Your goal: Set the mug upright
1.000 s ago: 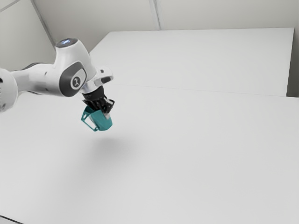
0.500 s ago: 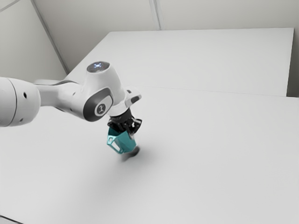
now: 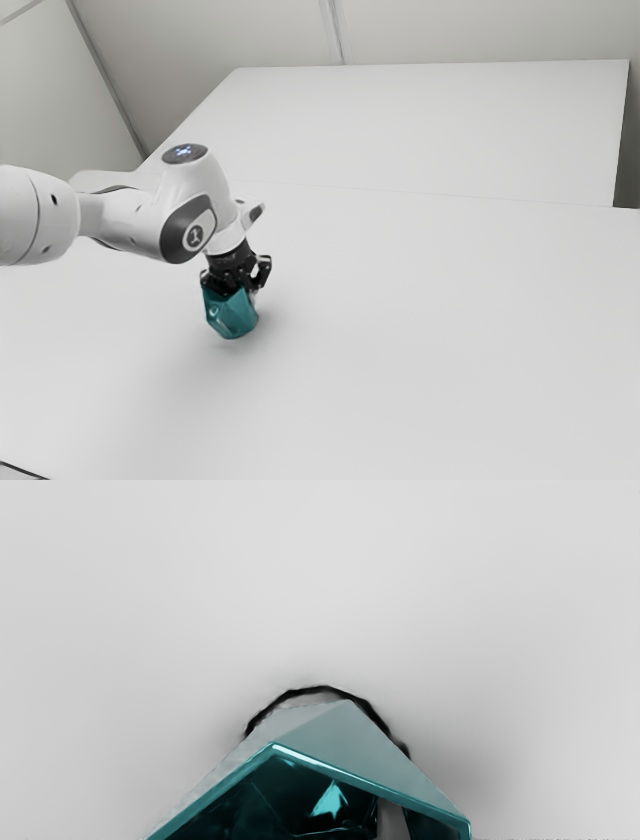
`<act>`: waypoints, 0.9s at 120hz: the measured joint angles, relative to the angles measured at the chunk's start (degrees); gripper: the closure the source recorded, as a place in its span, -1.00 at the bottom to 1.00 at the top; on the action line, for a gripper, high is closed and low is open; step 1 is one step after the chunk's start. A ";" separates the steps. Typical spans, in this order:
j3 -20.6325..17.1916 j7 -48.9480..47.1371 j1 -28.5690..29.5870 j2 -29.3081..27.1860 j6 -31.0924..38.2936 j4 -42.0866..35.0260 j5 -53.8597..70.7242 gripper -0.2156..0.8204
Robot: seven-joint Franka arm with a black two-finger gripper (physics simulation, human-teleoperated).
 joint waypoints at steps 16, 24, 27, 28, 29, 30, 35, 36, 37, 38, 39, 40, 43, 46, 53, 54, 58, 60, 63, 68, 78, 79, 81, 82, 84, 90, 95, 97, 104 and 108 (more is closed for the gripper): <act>0.01 -2.02 0.56 -0.13 -0.18 0.04 -0.15 0.18; -0.01 -2.86 0.81 -0.60 -0.30 0.06 -0.09 -0.02; -0.02 -3.16 0.84 -0.99 -0.37 0.07 0.18 -0.09; -0.02 -3.25 0.84 -1.15 -0.40 0.07 0.29 -0.10; -0.02 -3.34 0.85 -1.36 -0.43 0.07 0.40 -0.12; -0.02 -3.44 0.85 -1.59 -0.46 0.07 0.50 -0.14; -0.03 -3.88 0.80 -2.71 -0.73 0.07 0.92 -0.22; -0.03 -3.96 0.78 -2.97 -0.81 0.07 0.99 -0.23; -0.02 -4.04 0.75 -3.26 -0.90 0.07 1.06 -0.25; -0.02 -4.13 0.72 -3.55 -1.00 0.07 1.14 -0.26; -0.02 -4.21 0.70 -3.81 -1.09 0.07 1.20 -0.27; -0.03 -4.29 0.67 -4.05 -1.18 0.07 1.27 -0.28; -0.03 -4.52 0.59 -4.76 -1.47 0.07 1.47 -0.32; -0.03 -4.75 0.51 -5.49 -1.77 0.07 1.63 -0.35; -0.03 -5.24 0.16 -7.13 -2.71 0.18 1.91 -0.40; -0.03 -5.30 0.07 -7.33 -2.87 0.21 1.93 -0.41; -0.04 -5.55 -0.44 -8.13 -3.69 0.59 2.02 -0.44; -0.01 -5.67 -0.81 -8.54 -4.23 0.96 2.06 -0.45; 0.01 -5.83 -1.40 -8.98 -5.18 1.99 2.08 -0.46; 0.03 -6.10 -2.39 -9.44 -6.58 3.87 2.11 -0.48; 0.05 -6.24 -3.77 -9.85 -9.24 7.18 2.19 -0.52; 0.05 -6.18 -3.86 -9.84 -9.56 7.60 2.20 -0.52; 0.05 -5.98 -4.00 -9.82 -10.21 8.46 2.21 -0.52; 0.05 -5.87 -4.06 -9.82 -10.52 8.85 2.21 -0.53; 0.05 -5.61 -4.14 -9.81 -11.11 9.47 2.22 -0.53; 0.05 -4.47 -4.19 -9.81 -12.80 11.38 2.26 -0.54; 0.05 -3.20 -4.14 -9.38 -14.72 14.16 2.29 -0.55; 0.05 -2.64 -4.12 -9.22 -15.54 15.30 2.31 -0.55; 0.04 -0.65 -4.02 -8.96 -18.30 18.42 2.36 -0.56; 0.00 0.42 -3.97 -8.90 -19.85 20.03 2.38 -0.56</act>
